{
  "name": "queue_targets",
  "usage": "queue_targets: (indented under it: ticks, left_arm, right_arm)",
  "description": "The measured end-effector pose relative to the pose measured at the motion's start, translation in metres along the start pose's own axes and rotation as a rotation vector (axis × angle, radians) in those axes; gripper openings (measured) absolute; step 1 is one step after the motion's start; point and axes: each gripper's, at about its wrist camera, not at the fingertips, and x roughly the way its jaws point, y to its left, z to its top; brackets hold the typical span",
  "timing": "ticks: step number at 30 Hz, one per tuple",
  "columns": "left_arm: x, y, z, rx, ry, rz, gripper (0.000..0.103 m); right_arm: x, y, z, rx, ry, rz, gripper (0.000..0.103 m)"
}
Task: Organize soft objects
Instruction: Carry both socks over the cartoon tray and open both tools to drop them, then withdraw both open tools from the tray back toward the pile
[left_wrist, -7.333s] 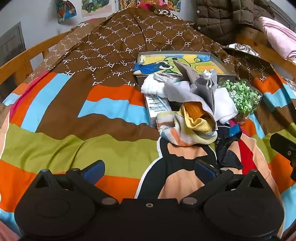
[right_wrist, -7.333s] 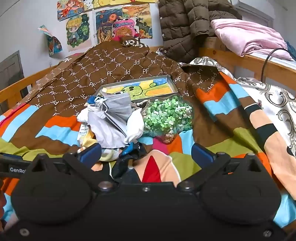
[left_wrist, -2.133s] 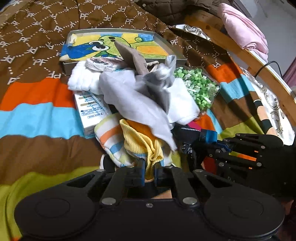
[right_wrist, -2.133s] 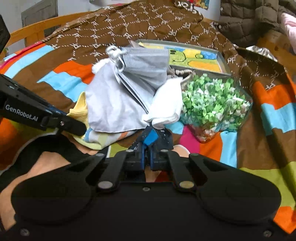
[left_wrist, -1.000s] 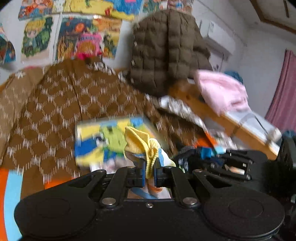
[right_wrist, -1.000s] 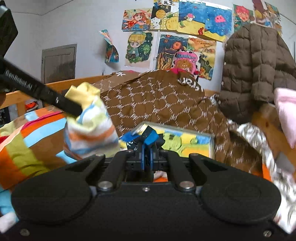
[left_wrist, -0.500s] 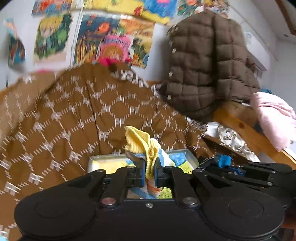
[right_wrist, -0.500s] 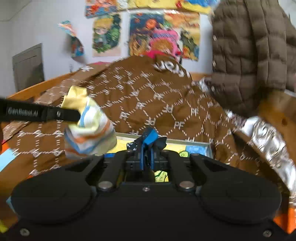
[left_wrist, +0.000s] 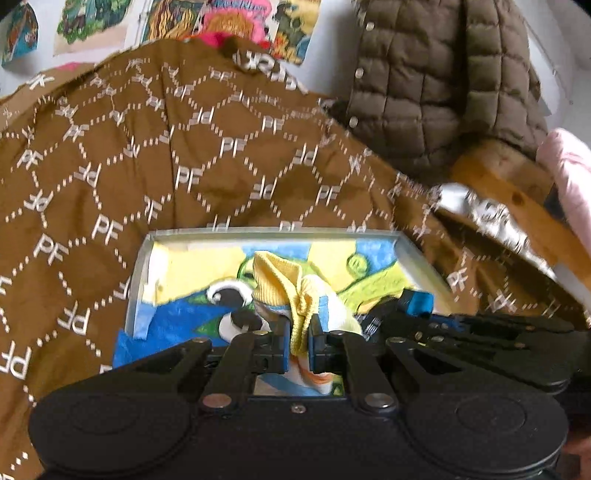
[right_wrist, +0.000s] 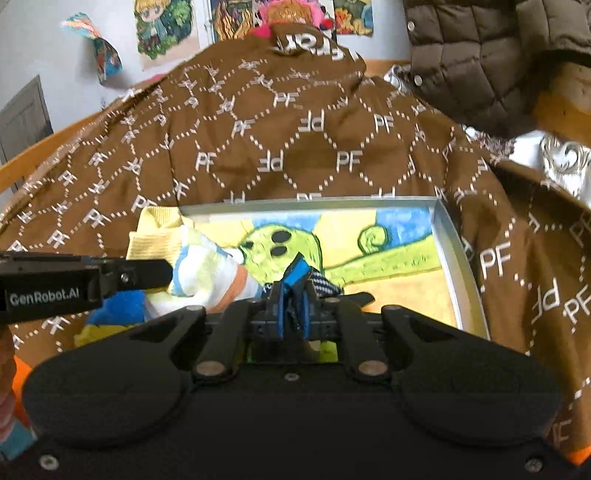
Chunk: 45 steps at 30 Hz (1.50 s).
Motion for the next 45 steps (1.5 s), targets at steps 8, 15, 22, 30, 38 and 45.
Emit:
queue_targets:
  ticks: [8, 15, 22, 30, 38, 45]
  left_arm:
    - [0.025, 0.007, -0.017, -0.011, 0.099, 0.064, 0.014]
    - [0.022, 0.011, -0.015, -0.028, 0.136, 0.118, 0.048]
    - [-0.020, 0.015, -0.012, -0.124, 0.029, 0.137, 0.079]
    - [-0.098, -0.011, 0.000, -0.086, -0.182, 0.143, 0.098]
    - [-0.190, -0.050, -0.013, 0.036, -0.445, 0.172, 0.102]
    - [-0.245, -0.072, -0.059, 0.055, -0.457, 0.160, 0.102]
  right_arm:
    - [0.010, -0.007, -0.008, 0.004, 0.043, -0.031, 0.008]
    - [0.003, -0.005, 0.000, 0.027, 0.092, -0.052, 0.053]
    - [-0.049, -0.001, 0.018, 0.001, 0.023, -0.065, 0.090]
    - [-0.132, -0.002, 0.039, 0.000, -0.127, -0.013, 0.103]
    - [-0.220, -0.004, 0.038, 0.045, -0.258, 0.026, 0.103]
    - [-0.275, -0.001, 0.004, 0.032, -0.338, 0.051, 0.103]
